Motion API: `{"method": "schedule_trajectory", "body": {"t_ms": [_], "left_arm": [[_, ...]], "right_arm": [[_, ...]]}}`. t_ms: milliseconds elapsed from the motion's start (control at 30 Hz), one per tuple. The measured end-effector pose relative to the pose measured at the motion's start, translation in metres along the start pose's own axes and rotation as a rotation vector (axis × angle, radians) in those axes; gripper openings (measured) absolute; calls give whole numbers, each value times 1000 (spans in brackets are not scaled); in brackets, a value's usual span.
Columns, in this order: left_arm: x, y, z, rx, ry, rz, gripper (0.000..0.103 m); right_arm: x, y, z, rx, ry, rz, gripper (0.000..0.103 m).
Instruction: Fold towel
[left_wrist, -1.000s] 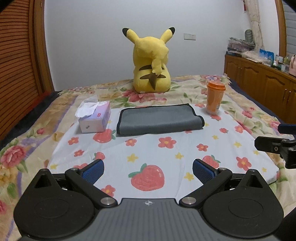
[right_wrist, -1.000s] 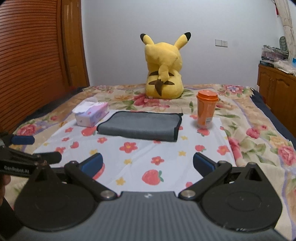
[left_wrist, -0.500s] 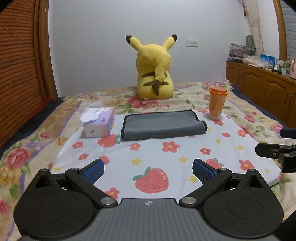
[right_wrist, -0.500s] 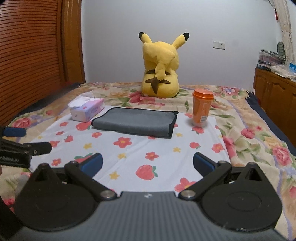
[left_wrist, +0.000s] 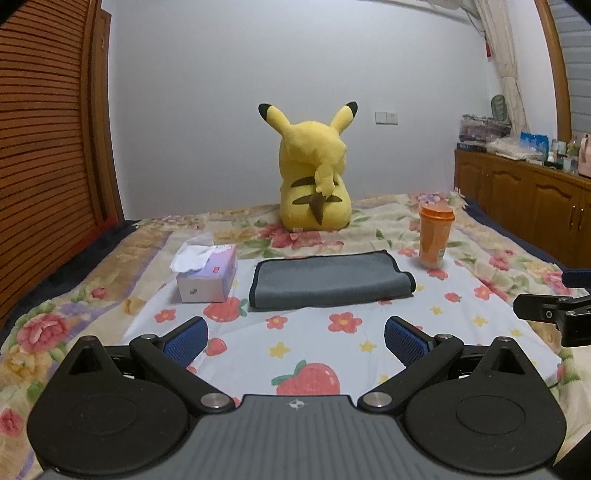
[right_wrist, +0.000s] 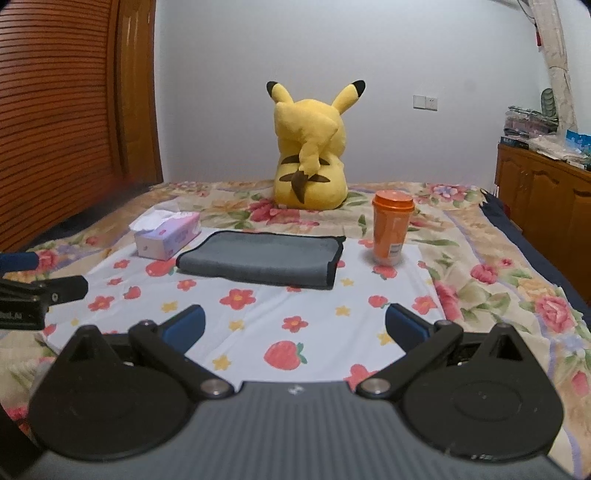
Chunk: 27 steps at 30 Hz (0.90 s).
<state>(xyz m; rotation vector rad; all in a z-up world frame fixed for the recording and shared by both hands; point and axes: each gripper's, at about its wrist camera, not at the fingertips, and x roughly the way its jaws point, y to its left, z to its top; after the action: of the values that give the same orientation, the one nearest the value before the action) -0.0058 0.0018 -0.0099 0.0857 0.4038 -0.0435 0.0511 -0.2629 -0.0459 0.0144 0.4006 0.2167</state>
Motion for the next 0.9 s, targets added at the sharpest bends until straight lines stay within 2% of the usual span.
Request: {"method": "schedule_trajectory", "body": {"t_ms": [900], "left_arm": [[-11, 4, 4, -16, -85, 10, 103]], "right_arm": [[-14, -11, 2, 47, -126, -25, 103]]}}
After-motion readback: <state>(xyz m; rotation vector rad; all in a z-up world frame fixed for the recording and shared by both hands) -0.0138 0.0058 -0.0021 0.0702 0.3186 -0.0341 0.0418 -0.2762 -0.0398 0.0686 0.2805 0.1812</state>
